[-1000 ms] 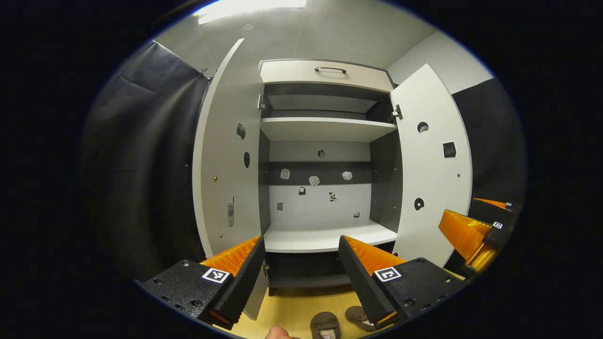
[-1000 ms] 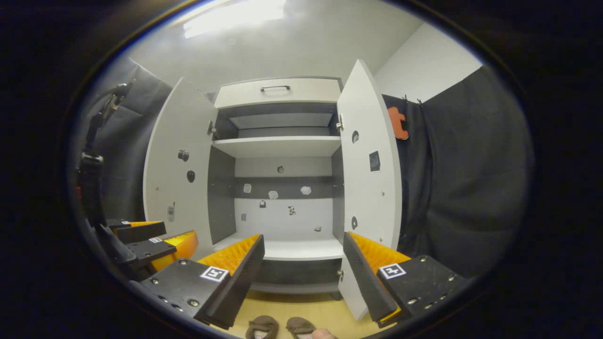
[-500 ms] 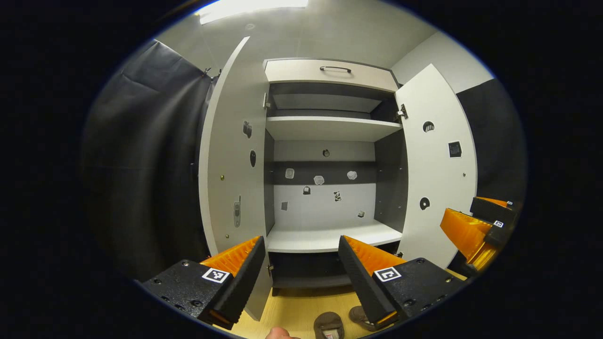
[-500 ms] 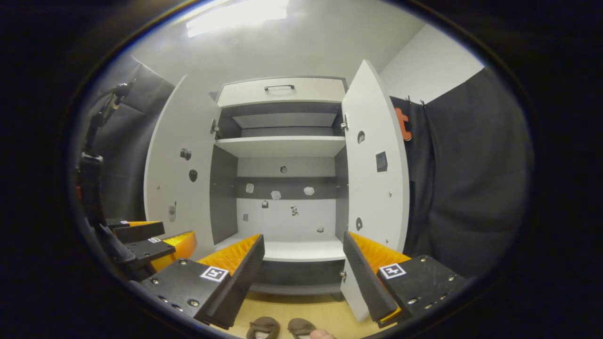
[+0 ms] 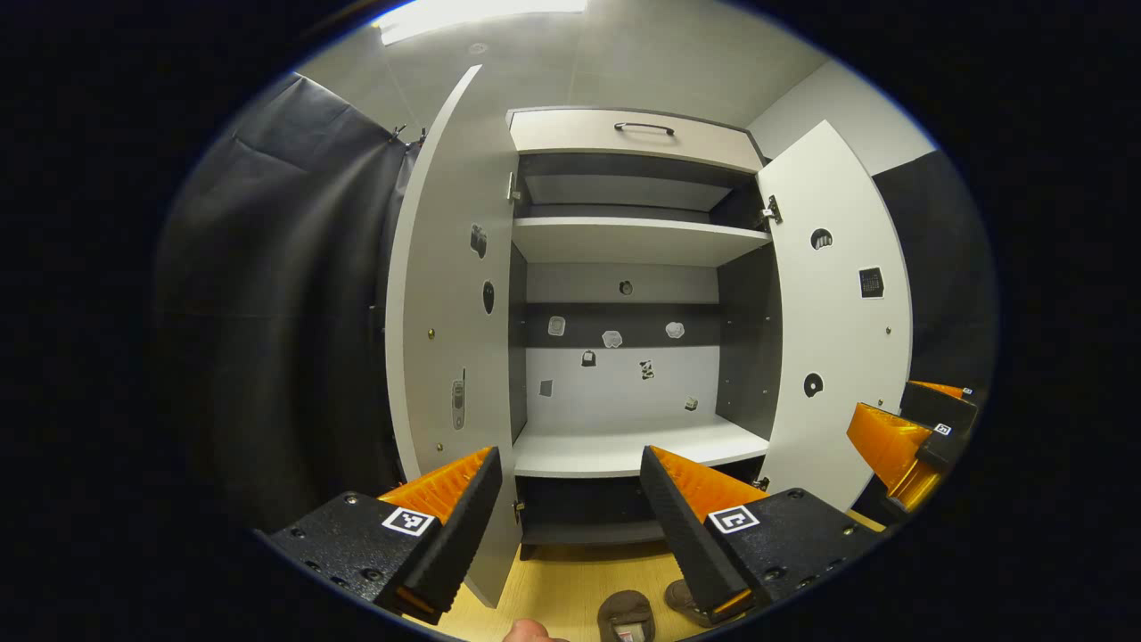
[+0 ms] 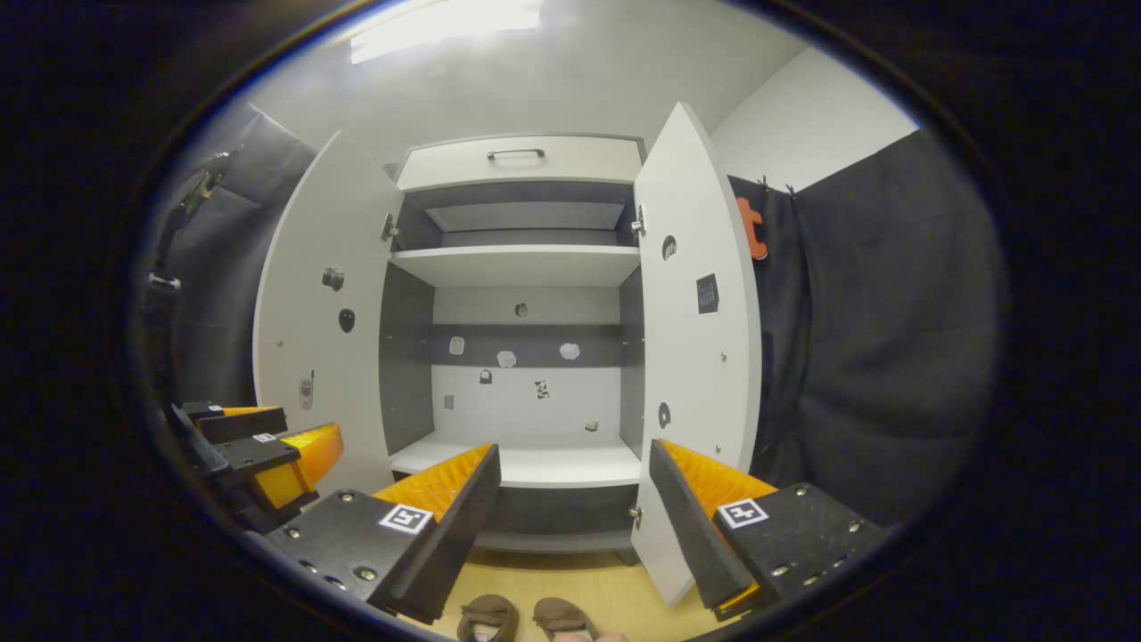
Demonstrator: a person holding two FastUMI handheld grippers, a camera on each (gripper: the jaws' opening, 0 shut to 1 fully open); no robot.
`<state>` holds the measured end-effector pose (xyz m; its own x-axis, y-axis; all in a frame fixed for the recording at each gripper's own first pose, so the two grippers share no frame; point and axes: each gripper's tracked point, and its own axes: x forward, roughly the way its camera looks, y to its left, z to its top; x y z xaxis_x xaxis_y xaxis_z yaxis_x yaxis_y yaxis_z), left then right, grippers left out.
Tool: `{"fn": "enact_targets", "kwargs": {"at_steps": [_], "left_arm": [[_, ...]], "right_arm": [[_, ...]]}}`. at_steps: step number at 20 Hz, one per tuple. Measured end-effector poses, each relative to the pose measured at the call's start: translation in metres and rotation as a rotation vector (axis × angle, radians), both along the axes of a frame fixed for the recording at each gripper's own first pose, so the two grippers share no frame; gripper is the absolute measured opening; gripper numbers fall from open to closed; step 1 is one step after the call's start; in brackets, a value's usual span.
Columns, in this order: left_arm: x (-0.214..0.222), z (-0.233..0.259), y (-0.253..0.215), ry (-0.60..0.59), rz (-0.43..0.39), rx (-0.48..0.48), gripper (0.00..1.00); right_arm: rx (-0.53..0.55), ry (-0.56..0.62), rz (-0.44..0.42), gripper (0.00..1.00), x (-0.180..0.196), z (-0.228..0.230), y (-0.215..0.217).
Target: Grab one shoe with the right hand and put it into the shoe cabinet, grab the other shoe with the left hand and put it into the shoe cabinet; then close the right door with the right hand and the left door with the left hand.
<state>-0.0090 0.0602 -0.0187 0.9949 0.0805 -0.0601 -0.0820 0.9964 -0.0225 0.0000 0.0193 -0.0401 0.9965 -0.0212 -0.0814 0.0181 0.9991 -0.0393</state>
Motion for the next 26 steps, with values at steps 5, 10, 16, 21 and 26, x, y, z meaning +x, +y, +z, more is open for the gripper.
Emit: {"fn": "enact_targets", "kwargs": {"at_steps": [5, 10, 16, 21, 26], "left_arm": [[0.001, -0.003, 0.003, 0.010, 0.005, 0.014, 0.96], [-0.001, -0.002, 0.011, 0.008, 0.021, 0.021, 0.96], [0.000, -0.003, 0.015, 0.016, 0.031, 0.026, 0.96], [0.000, -0.004, 0.018, 0.017, 0.035, 0.030, 0.96], [-0.001, -0.004, 0.021, 0.018, 0.037, 0.038, 0.96]], "right_arm": [[-0.008, 0.025, 0.005, 0.97, -0.002, -0.012, 0.000], [-0.006, 0.051, 0.009, 1.00, -0.005, -0.026, 0.000], [-0.016, 0.106, 0.016, 1.00, -0.008, -0.053, 0.000], [-0.017, 0.184, 0.027, 1.00, -0.014, -0.092, 0.001], [-0.030, 0.308, 0.048, 1.00, -0.027, -0.151, 0.005]]}}
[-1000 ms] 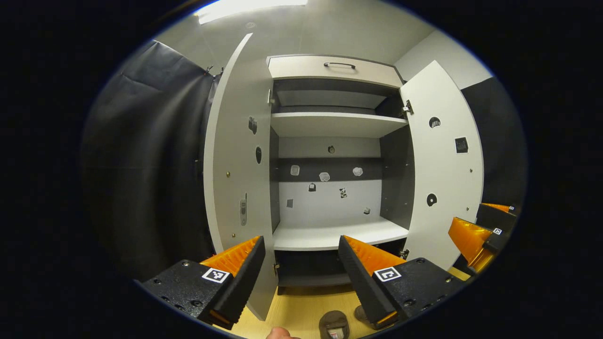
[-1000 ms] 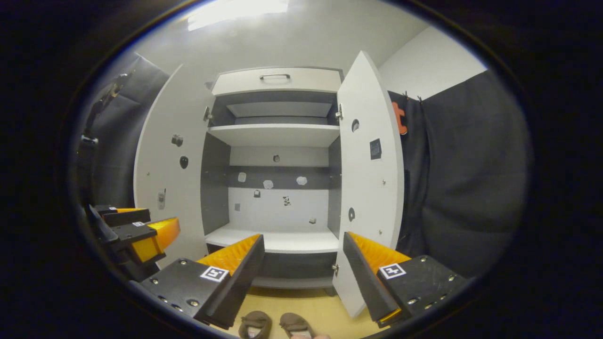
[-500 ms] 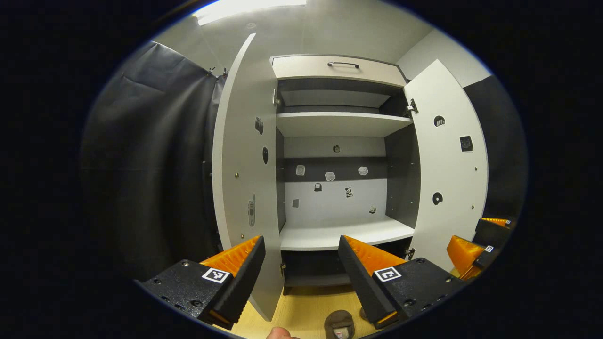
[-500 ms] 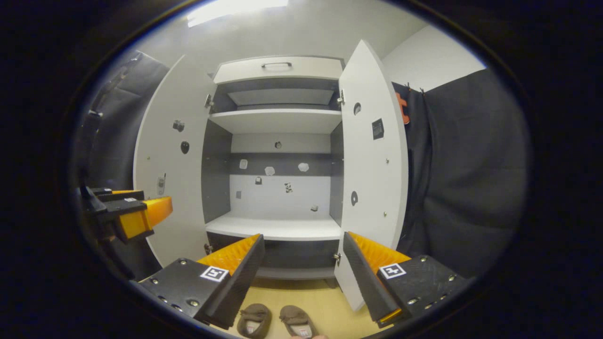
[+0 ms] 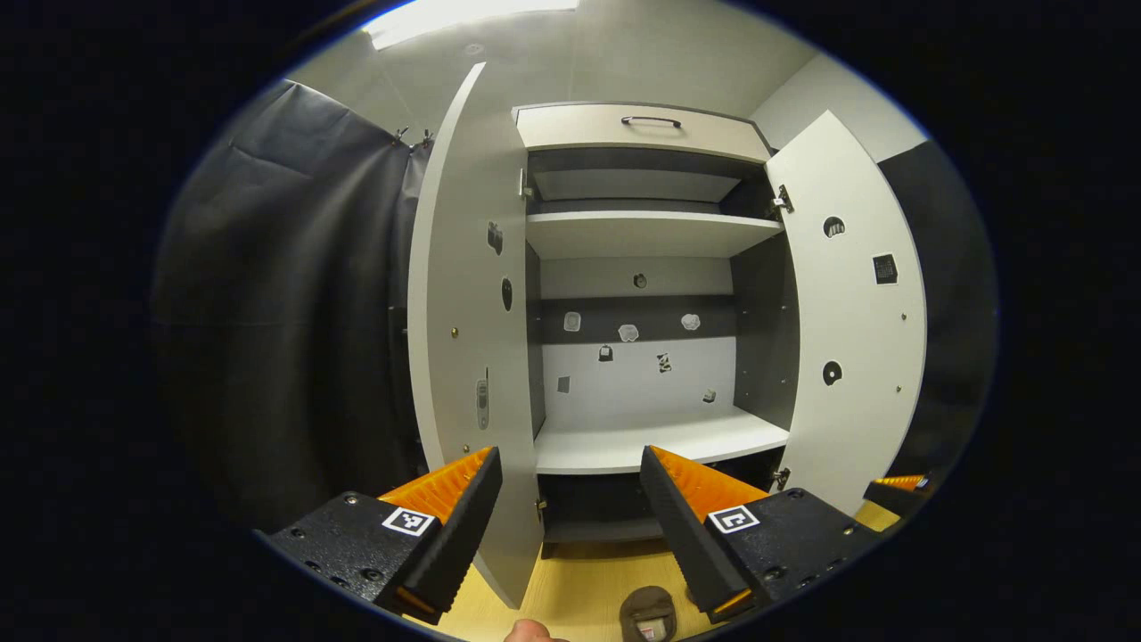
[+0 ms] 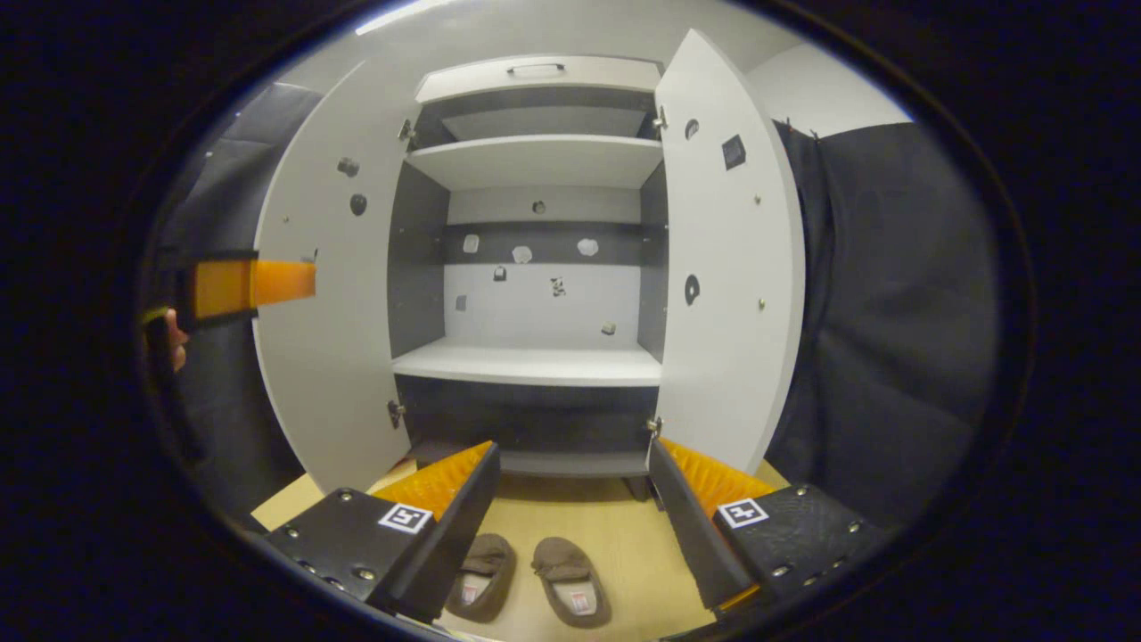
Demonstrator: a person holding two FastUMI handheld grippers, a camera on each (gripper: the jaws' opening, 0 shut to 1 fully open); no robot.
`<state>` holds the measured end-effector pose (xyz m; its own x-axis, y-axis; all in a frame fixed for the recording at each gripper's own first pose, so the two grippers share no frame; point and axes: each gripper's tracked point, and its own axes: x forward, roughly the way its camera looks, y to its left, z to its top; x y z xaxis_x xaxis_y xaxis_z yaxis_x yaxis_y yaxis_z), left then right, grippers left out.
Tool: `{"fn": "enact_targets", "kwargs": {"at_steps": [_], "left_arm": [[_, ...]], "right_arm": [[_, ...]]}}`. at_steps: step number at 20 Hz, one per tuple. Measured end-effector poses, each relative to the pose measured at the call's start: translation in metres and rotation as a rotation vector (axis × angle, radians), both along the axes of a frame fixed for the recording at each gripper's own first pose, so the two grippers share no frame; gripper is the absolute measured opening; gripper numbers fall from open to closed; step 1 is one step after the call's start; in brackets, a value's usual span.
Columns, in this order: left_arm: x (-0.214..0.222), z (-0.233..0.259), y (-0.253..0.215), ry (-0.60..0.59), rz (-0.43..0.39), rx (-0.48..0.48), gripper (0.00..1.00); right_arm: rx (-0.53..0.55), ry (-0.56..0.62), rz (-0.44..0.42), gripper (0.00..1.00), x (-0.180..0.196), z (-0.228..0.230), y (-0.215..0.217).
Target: Grab one shoe with the right hand and put it into the shoe cabinet, grab the other shoe with the left hand and put it into the shoe cabinet; then close the right door with the right hand and the left door with the left hand.
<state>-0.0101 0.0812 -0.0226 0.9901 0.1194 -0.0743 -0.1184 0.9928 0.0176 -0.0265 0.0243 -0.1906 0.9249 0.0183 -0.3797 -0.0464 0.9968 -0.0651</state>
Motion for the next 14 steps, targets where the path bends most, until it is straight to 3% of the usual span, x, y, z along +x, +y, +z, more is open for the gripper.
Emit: {"fn": "enact_targets", "kwargs": {"at_steps": [4, 5, 7, 11, 12, 14], "left_arm": [[0.001, 0.001, 0.002, -0.002, 0.000, 0.000, 0.96], [0.001, 0.000, 0.003, 0.002, -0.001, -0.003, 0.96], [0.001, 0.000, 0.006, 0.008, -0.001, -0.004, 0.95], [-0.003, -0.001, 0.012, 0.018, 0.004, 0.005, 0.96], [-0.003, -0.001, 0.012, 0.021, 0.005, 0.006, 0.96], [-0.005, -0.001, 0.015, 0.019, 0.011, 0.013, 0.96]], "right_arm": [[-0.011, 0.112, 0.016, 0.84, -0.012, -0.053, 0.002], [-0.005, 0.149, 0.029, 0.84, -0.015, -0.068, 0.004], [-0.009, 0.221, 0.049, 0.69, -0.024, -0.098, 0.006], [-0.022, 0.352, 0.100, 0.68, -0.040, -0.163, 0.011], [-0.022, 0.384, 0.104, 0.61, -0.046, -0.179, 0.012], [-0.029, 0.445, 0.103, 0.59, -0.052, -0.208, 0.010]]}}
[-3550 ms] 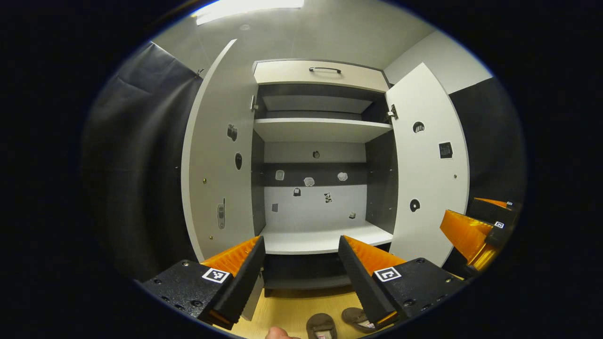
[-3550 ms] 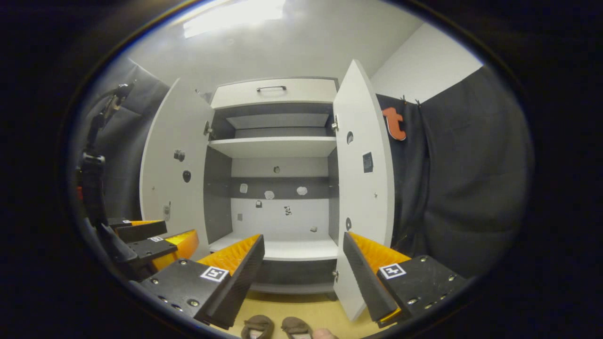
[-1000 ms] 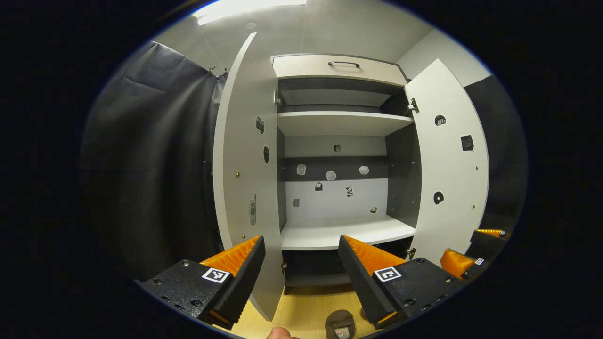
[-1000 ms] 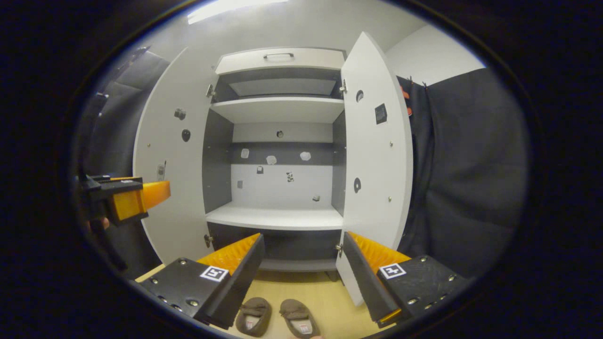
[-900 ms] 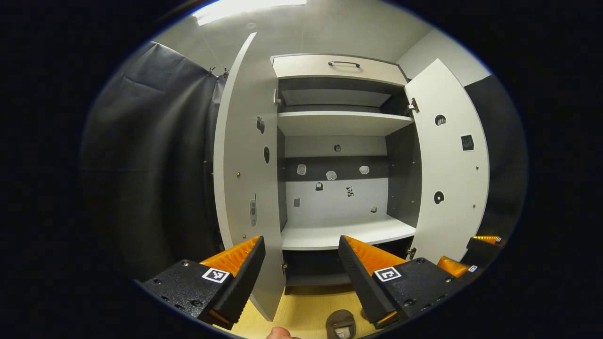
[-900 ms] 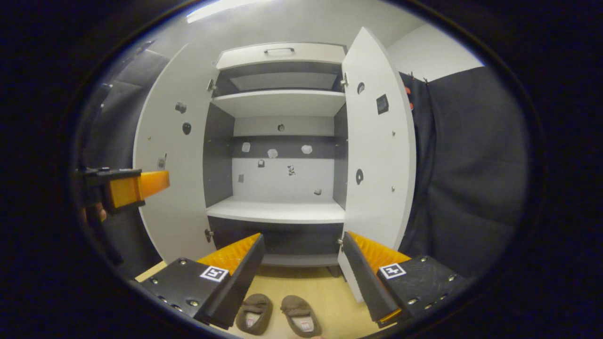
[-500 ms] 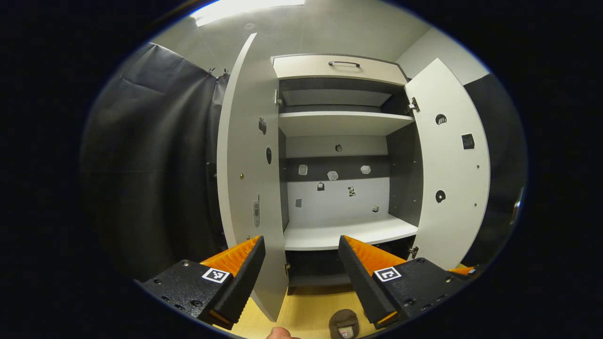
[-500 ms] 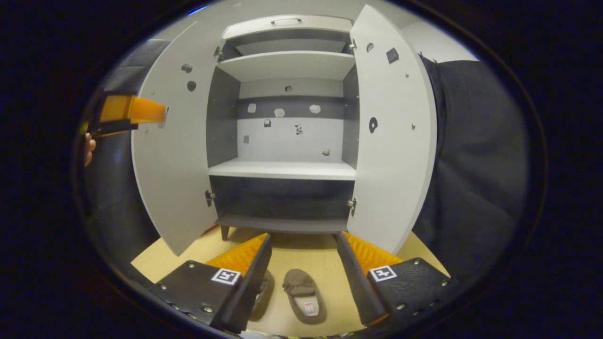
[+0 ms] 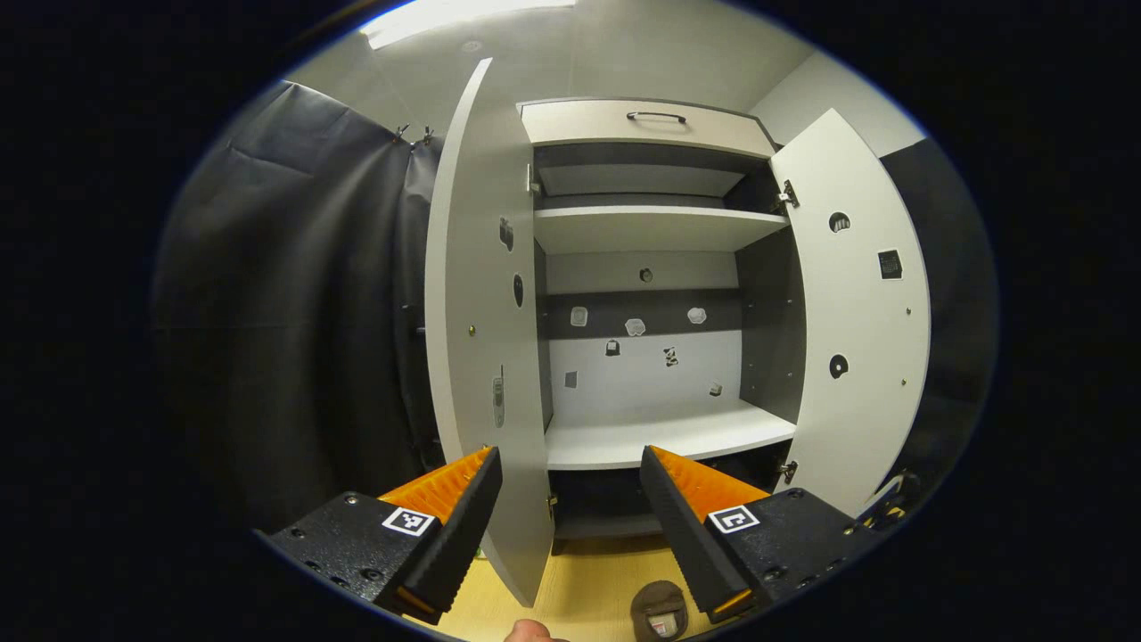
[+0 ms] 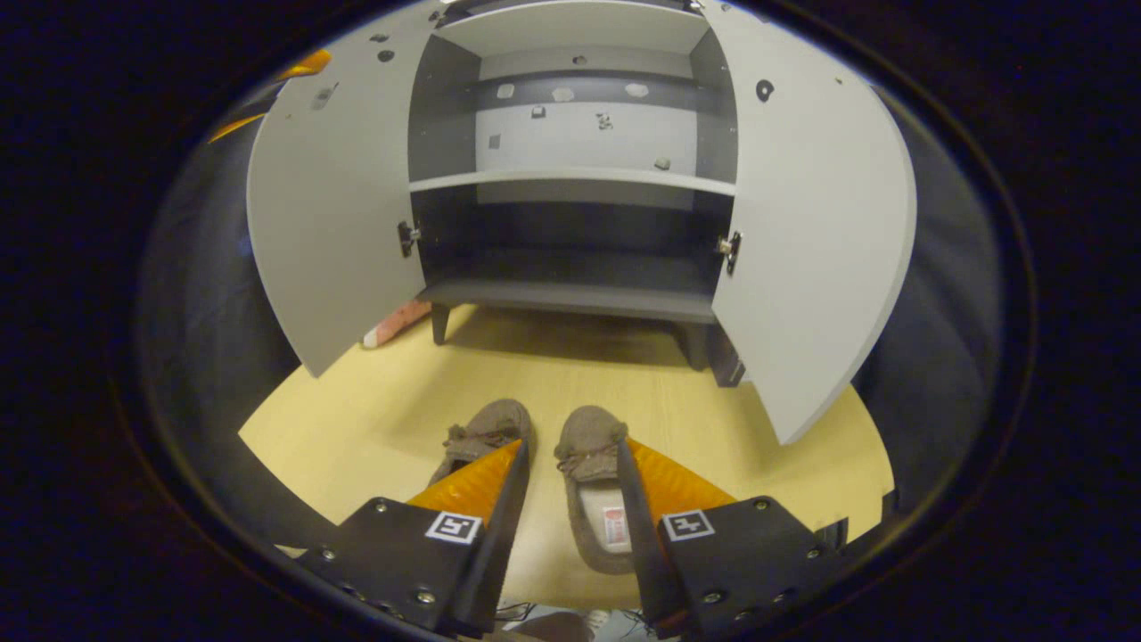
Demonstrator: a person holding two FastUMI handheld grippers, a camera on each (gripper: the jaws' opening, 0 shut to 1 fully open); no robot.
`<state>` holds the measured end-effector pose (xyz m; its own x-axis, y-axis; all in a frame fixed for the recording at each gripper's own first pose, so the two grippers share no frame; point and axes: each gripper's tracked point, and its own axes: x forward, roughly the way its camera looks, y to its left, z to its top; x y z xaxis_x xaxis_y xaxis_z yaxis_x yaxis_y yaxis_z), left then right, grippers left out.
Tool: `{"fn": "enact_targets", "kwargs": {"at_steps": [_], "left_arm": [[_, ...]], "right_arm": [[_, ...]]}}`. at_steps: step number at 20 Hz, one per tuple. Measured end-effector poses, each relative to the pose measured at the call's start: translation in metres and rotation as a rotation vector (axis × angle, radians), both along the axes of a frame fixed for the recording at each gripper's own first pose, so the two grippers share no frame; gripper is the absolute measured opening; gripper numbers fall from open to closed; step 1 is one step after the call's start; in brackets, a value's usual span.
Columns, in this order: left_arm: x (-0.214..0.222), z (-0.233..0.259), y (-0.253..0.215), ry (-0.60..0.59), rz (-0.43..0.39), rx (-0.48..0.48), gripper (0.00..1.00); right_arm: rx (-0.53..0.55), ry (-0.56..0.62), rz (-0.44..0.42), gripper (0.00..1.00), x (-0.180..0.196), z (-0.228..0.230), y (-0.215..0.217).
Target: Grab one shoe with the right hand and put it into the shoe cabinet, grab the other shoe with the left hand and put it into the shoe cabinet; then close the right door with the right hand and the left door with the left hand.
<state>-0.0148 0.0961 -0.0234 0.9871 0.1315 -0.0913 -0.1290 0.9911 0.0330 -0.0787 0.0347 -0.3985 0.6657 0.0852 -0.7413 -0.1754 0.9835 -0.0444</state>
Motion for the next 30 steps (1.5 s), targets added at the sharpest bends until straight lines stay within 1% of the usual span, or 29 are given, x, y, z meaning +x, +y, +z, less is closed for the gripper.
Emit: {"fn": "enact_targets", "kwargs": {"at_steps": [7, 9, 12, 13, 15, 18, 20, 21, 22, 23, 24, 25, 27, 30], "left_arm": [[-0.004, -0.007, 0.008, 0.021, 0.028, -0.001, 0.96], [-0.003, -0.008, 0.009, 0.023, 0.034, 0.002, 0.96], [-0.001, -0.010, 0.009, 0.031, 0.036, 0.007, 0.96], [0.000, -0.011, 0.009, 0.033, 0.035, 0.009, 0.96], [0.002, -0.012, 0.010, 0.038, 0.036, 0.010, 0.96], [0.004, -0.014, 0.010, 0.042, 0.043, 0.011, 0.96], [0.005, -0.014, 0.010, 0.041, 0.045, 0.012, 0.96], [0.005, -0.014, 0.010, 0.042, 0.045, 0.012, 0.96], [0.006, -0.015, 0.009, 0.041, 0.046, 0.012, 0.96], [0.006, -0.015, 0.009, 0.042, 0.047, 0.010, 0.96], [0.007, -0.015, 0.010, 0.043, 0.049, 0.009, 0.96], [0.007, -0.016, 0.011, 0.044, 0.053, 0.008, 0.96], [0.007, -0.017, 0.011, 0.045, 0.054, 0.003, 0.96], [0.007, -0.019, 0.008, 0.049, 0.050, -0.002, 0.96]], "right_arm": [[-0.025, 0.188, -0.022, 0.59, -0.021, -0.090, -0.007], [-0.018, 0.210, -0.027, 0.59, -0.018, -0.103, -0.005], [-0.015, 0.212, -0.024, 0.59, -0.004, -0.118, 0.000], [-0.040, 0.216, -0.033, 0.59, 0.002, -0.126, -0.002], [-0.033, 0.222, -0.030, 0.39, 0.008, -0.131, 0.000], [-0.032, 0.242, -0.033, 0.39, 0.013, -0.139, 0.003], [-0.021, 0.258, -0.029, 0.40, 0.014, -0.141, 0.006], [-0.022, 0.265, -0.029, 0.43, 0.014, -0.142, 0.007], [-0.033, 0.259, -0.026, 0.43, 0.017, -0.140, 0.003], [-0.083, 0.235, -0.050, 0.36, 0.025, -0.145, -0.008], [-0.077, 0.247, -0.048, 0.07, 0.017, -0.141, -0.004], [-0.081, 0.255, -0.035, 0.13, 0.016, -0.140, -0.004], [-0.088, 0.248, 0.002, 0.13, 0.018, -0.139, -0.004], [-0.064, 0.239, 0.003, 0.13, 0.017, -0.135, 0.000]]}}
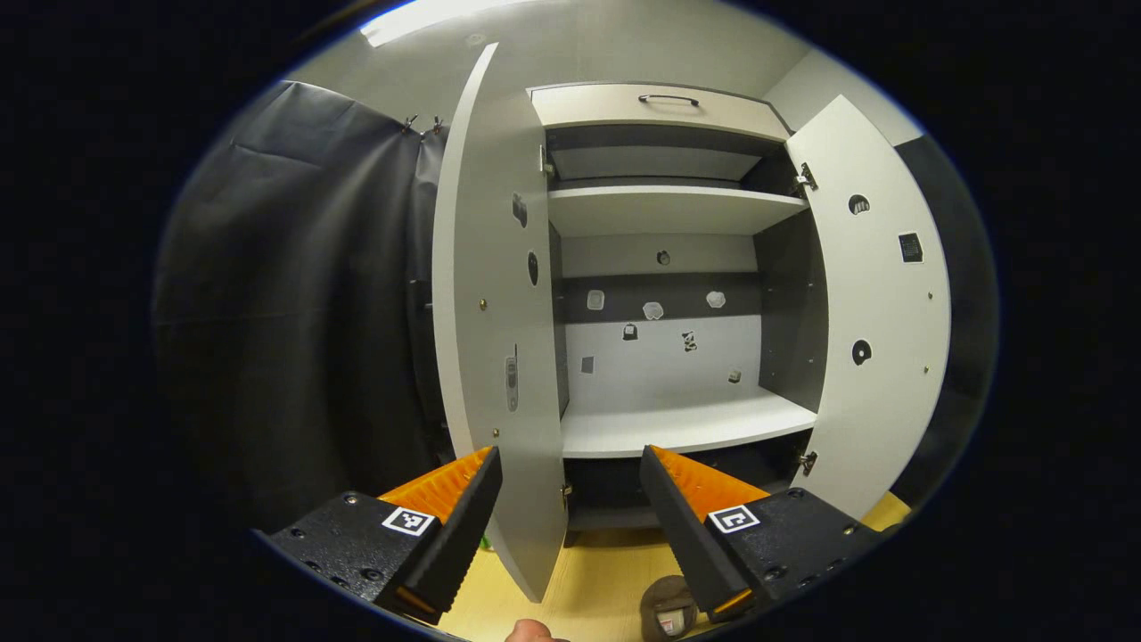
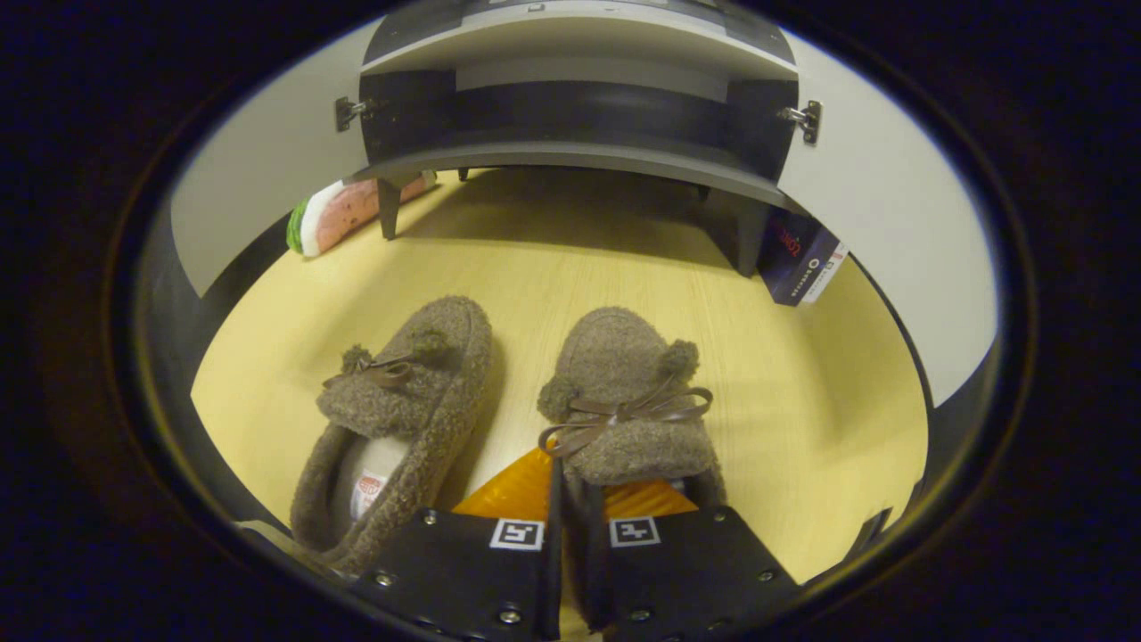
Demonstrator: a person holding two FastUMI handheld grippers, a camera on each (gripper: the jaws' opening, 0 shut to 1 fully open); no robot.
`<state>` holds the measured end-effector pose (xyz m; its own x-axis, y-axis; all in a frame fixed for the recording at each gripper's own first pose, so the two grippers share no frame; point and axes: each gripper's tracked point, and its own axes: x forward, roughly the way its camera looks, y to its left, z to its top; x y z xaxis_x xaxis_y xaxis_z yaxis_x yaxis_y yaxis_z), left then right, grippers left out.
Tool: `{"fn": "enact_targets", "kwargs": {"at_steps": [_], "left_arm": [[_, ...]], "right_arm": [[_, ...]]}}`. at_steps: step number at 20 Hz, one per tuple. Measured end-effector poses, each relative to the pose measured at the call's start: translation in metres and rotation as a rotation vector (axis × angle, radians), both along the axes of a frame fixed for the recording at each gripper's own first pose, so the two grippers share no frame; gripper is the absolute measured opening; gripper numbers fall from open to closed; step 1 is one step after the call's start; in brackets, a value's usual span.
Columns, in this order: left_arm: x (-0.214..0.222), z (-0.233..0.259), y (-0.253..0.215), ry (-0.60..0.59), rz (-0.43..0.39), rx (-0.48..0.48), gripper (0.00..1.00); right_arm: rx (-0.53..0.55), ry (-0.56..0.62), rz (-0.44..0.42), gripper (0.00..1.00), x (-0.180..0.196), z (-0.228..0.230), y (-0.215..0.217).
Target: Grab one shoe with the right hand and put it into the shoe cabinet, grab the other shoe with the left hand and put it into the shoe cabinet; then close the right door with the right hand and the left door with the left hand.
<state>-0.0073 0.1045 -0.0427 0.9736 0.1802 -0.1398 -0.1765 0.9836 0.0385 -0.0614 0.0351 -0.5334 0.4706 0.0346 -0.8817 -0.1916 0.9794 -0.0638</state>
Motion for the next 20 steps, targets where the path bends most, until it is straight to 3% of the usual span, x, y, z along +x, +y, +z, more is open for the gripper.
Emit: {"fn": "enact_targets", "kwargs": {"at_steps": [2, 3, 9, 13, 20], "left_arm": [[0.001, -0.001, -0.002, 0.002, -0.005, 0.002, 0.96], [0.001, 0.000, -0.002, 0.001, -0.005, 0.004, 0.96], [0.003, -0.004, -0.003, 0.007, -0.010, -0.002, 0.96], [0.004, -0.007, -0.001, 0.008, -0.011, -0.005, 0.96], [0.008, -0.012, 0.006, 0.009, -0.001, -0.022, 0.96]], "right_arm": [[0.017, -0.015, -0.014, 0.13, 0.004, 0.006, 0.001], [0.020, -0.020, -0.020, 0.01, 0.006, 0.005, 0.000], [0.078, -0.054, -0.019, 0.01, 0.014, 0.041, 0.001], [0.104, -0.159, -0.003, 0.00, 0.038, 0.096, 0.005], [0.141, -0.369, 0.022, 0.00, 0.119, 0.217, 0.021]]}}
